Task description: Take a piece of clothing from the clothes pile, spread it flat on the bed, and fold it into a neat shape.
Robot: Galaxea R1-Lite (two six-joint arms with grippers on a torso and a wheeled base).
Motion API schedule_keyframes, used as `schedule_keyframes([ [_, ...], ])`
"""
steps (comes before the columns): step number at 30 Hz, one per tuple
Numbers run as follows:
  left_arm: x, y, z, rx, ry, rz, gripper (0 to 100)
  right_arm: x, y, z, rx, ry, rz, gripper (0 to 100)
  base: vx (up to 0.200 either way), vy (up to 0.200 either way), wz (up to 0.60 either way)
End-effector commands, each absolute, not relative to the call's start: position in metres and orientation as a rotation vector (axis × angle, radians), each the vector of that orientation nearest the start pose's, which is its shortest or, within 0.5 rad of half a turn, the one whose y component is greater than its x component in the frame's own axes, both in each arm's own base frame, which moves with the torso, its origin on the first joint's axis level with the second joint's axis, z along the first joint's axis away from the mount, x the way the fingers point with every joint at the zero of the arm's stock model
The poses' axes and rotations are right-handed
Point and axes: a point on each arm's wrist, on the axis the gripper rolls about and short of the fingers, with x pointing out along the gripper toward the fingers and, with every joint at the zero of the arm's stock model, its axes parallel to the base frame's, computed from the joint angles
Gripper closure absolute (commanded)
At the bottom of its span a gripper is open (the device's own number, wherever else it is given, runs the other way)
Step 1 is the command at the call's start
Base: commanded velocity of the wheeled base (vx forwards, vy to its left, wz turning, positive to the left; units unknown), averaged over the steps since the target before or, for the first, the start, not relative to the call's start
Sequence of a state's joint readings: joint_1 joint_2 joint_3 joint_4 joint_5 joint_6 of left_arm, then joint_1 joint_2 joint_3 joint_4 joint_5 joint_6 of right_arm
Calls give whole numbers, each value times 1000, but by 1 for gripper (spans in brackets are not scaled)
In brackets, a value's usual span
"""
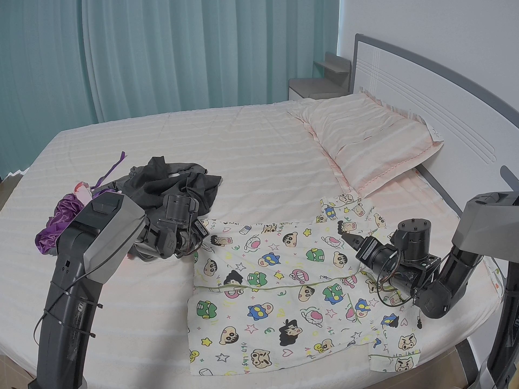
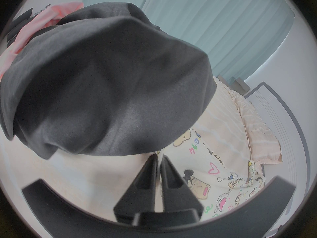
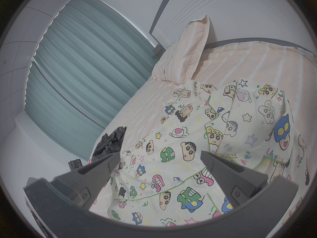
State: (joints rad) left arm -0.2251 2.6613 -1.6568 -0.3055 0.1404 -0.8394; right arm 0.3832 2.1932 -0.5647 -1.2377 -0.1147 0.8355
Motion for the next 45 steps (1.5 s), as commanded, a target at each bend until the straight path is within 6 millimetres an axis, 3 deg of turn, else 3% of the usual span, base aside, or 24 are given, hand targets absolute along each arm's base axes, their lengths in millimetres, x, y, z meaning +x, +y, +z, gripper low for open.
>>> schedule_keyframes([
  [1,490,-108,-33,-680,671,211,0,311,123,26,724,464,90,0,0,0,0],
  [7,489,-100,-25,-690,666,223,0,311,122,27,725,463,88,0,0,0,0],
  [12,475,-77,5,-721,663,225,0,308,120,30,724,460,87,0,0,0,0],
  [17,428,-64,42,-759,721,159,0,303,118,33,724,463,86,0,0,0,0],
  [20,393,-64,50,-791,738,119,0,297,113,34,715,469,74,0,0,0,0],
  [21,389,-65,51,-792,740,114,0,296,113,34,715,469,74,0,0,0,0],
  [22,367,-70,50,-801,756,89,0,289,109,38,714,470,72,0,0,0,0],
  [26,317,-77,44,-801,802,57,0,271,97,39,715,482,51,0,0,0,0],
  [29,302,-79,42,-803,816,49,0,262,92,36,710,494,37,0,0,0,0],
  [33,259,-85,31,-842,877,59,0,243,84,33,712,485,39,0,-200,0,0],
  [38,236,-87,27,-1012,847,37,0,238,84,28,704,510,36,0,-200,0,0],
  [45,205,-79,19,-1029,867,37,0,238,84,24,699,525,30,0,-86,0,0],
])
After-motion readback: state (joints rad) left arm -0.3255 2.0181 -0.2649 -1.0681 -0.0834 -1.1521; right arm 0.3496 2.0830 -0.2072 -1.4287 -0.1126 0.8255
